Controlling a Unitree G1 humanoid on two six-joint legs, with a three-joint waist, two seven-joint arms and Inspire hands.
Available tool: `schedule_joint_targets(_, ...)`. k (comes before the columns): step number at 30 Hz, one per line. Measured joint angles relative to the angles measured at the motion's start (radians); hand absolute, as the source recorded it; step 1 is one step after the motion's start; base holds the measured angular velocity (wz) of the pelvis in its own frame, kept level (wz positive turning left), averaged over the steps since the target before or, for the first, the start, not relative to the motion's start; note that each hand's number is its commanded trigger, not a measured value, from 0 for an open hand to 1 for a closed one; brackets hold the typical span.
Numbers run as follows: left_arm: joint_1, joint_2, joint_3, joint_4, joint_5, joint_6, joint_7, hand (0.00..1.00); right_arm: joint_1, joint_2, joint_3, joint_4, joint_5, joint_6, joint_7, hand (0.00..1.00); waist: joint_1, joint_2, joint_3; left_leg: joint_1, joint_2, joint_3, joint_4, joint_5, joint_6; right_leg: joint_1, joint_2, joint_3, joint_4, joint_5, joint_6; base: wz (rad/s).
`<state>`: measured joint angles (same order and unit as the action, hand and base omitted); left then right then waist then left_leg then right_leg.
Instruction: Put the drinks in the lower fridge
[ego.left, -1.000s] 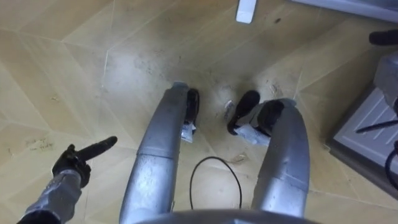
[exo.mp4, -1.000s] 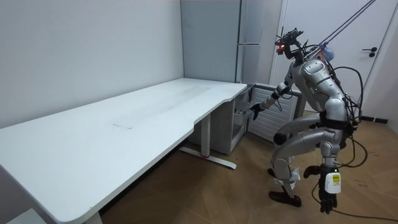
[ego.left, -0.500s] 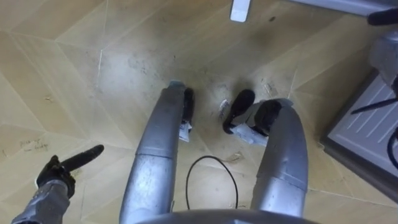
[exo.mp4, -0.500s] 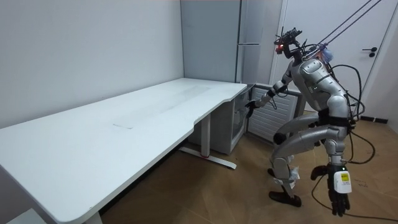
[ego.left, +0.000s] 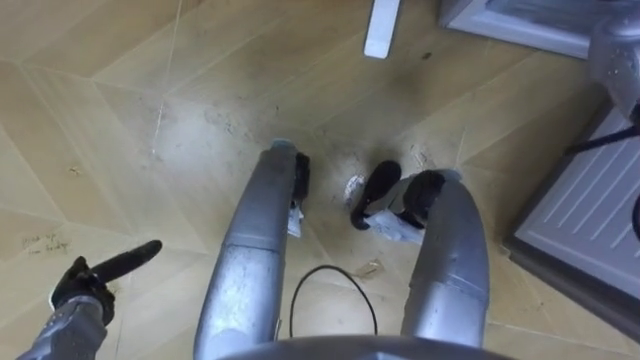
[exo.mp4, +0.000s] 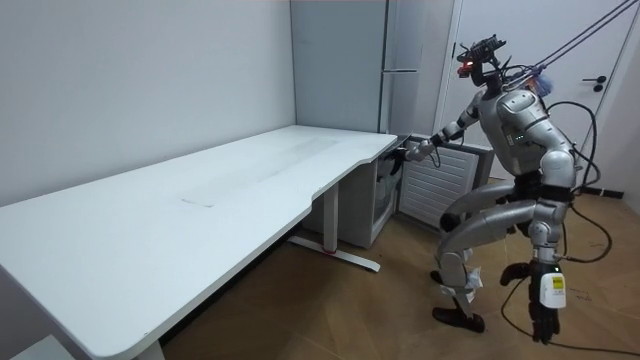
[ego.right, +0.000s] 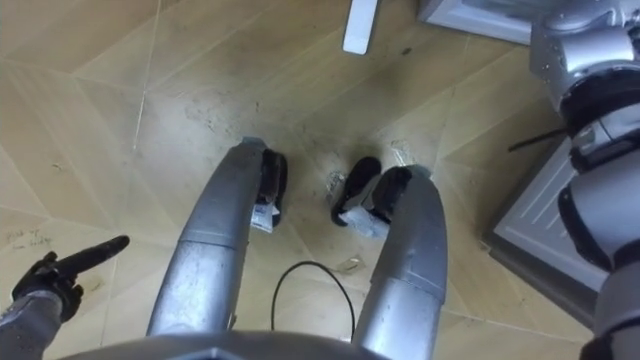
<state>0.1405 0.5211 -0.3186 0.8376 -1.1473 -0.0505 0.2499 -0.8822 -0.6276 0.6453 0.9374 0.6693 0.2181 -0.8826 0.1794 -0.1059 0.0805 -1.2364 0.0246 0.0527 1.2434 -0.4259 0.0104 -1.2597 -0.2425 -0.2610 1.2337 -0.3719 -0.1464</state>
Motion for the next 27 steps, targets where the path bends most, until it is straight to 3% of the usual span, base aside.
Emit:
schedule_joint_targets(8, 0.076, 0.003, 0.001, -0.012, 0.002, 0.005, -0.023, 0.0, -0.001, 0.008, -0.001, 0.005, 0.002, 0.002, 0.004, 0.0, 0.012, 0.002, -0.002, 0.021, -0.001, -0.014, -0.011, 0.003, -0.009, 0.026, 0.016, -0.002, -0.016, 0.003, 0.004, 0.01)
schedule_joint_targets(13, 0.094, 0.004, -0.004, -0.017, -0.029, 0.009, -0.048, 0.0, 0.005, 0.008, 0.013, 0.063, 0.003, -0.005, 0.086, 0.0, 0.018, 0.009, -0.0056, 0.042, -0.002, -0.027, -0.013, 0.004, -0.011, 0.06, 0.016, -0.021, -0.029, 0.004, -0.002, 0.02)
schedule_joint_targets(17, 0.094, 0.006, -0.008, -0.004, -0.039, 0.015, -0.09, 0.0, 0.05, -0.004, 0.021, 0.159, -0.007, -0.087, 0.221, 0.0, 0.034, 0.031, -0.0158, 0.085, -0.003, -0.04, -0.042, 0.003, -0.01, 0.119, 0.019, -0.038, -0.069, 0.005, 0.006, 0.06)
schedule_joint_targets(19, 0.094, 0.007, -0.008, 0.001, -0.039, 0.017, -0.109, 0.0, 0.082, -0.014, 0.019, 0.184, -0.027, -0.123, 0.273, 0.0, 0.051, 0.037, -0.0172, 0.11, -0.001, -0.039, -0.06, 0.004, -0.009, 0.145, 0.025, -0.039, -0.092, 0.009, 0.012, -0.04)
schedule_joint_targets(21, 0.091, 0.007, -0.008, 0.008, -0.038, 0.017, -0.132, 0.0, 0.156, -0.039, 0.01, 0.185, -0.056, -0.17, 0.343, 0.0, 0.068, 0.048, -0.0202, 0.147, 0.0, -0.042, -0.082, 0.006, -0.004, 0.185, 0.035, -0.041, -0.12, 0.013, 0.02, -0.04)
schedule_joint_targets(24, 0.088, -0.002, -0.003, 0.014, -0.035, 0.016, -0.156, 0.0, 0.271, -0.048, -0.012, 0.185, -0.111, -0.2, 0.428, 0.0, 0.081, 0.066, -0.0242, 0.206, 0.006, -0.043, -0.122, 0.005, -0.005, 0.247, 0.053, -0.043, -0.172, 0.024, 0.04, -0.05)
schedule_joint_targets(27, 0.072, -0.031, -0.003, 0.038, -0.033, 0.014, -0.171, 0.0, 0.375, -0.045, -0.013, 0.182, -0.131, -0.219, 0.506, 0.0, 0.076, 0.081, -0.0321, 0.262, 0.004, -0.03, -0.176, 0.008, 0.001, 0.296, 0.054, -0.041, -0.22, 0.038, 0.042, -0.06)
